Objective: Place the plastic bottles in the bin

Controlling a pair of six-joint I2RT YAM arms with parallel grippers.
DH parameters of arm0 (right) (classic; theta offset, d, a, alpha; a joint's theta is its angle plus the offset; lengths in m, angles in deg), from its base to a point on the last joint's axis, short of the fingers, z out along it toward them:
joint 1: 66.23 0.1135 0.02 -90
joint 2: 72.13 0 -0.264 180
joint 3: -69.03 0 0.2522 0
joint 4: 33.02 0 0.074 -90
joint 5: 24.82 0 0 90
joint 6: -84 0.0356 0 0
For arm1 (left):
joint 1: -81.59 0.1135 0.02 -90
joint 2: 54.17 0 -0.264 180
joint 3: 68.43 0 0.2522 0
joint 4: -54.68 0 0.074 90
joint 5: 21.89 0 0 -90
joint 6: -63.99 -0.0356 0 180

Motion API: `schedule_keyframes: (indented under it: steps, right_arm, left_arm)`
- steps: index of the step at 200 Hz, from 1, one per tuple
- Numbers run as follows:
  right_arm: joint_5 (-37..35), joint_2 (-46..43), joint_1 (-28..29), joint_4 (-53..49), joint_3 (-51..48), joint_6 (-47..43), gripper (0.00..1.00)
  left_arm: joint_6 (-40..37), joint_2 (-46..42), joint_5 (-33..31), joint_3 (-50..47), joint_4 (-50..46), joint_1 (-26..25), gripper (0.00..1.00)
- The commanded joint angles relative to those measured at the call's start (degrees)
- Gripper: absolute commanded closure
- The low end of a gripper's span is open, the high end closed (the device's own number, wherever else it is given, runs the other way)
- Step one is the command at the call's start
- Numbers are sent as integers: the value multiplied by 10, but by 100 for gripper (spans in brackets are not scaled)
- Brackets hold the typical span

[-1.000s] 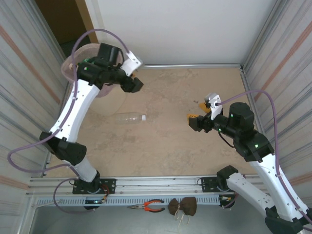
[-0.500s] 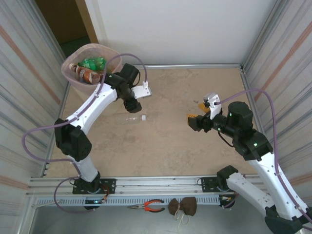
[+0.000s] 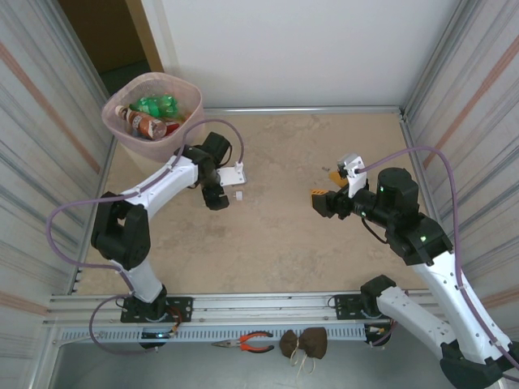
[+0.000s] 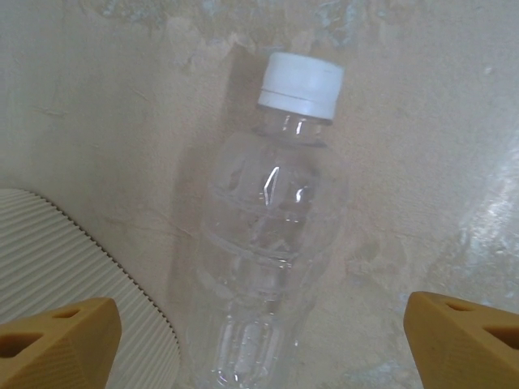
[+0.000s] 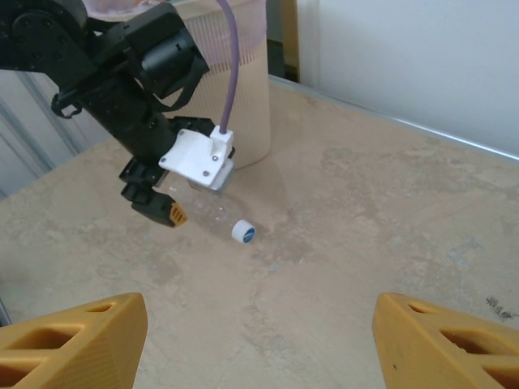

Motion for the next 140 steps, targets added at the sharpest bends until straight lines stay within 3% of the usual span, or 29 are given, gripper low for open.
schedule_keyframes:
  steps: [1, 99, 140]
  right_arm:
    - [-1, -2, -2, 5, 12, 13, 28]
    - [-4, -2, -2, 7, 9, 5, 28]
    - [-5, -7, -2, 6, 11, 5, 28]
  left_arm:
    - [-11, 4, -15, -8, 28, 4, 8]
    - [5, 64, -30, -38, 40, 13, 9]
    - [20, 96, -30, -40, 28, 22, 15]
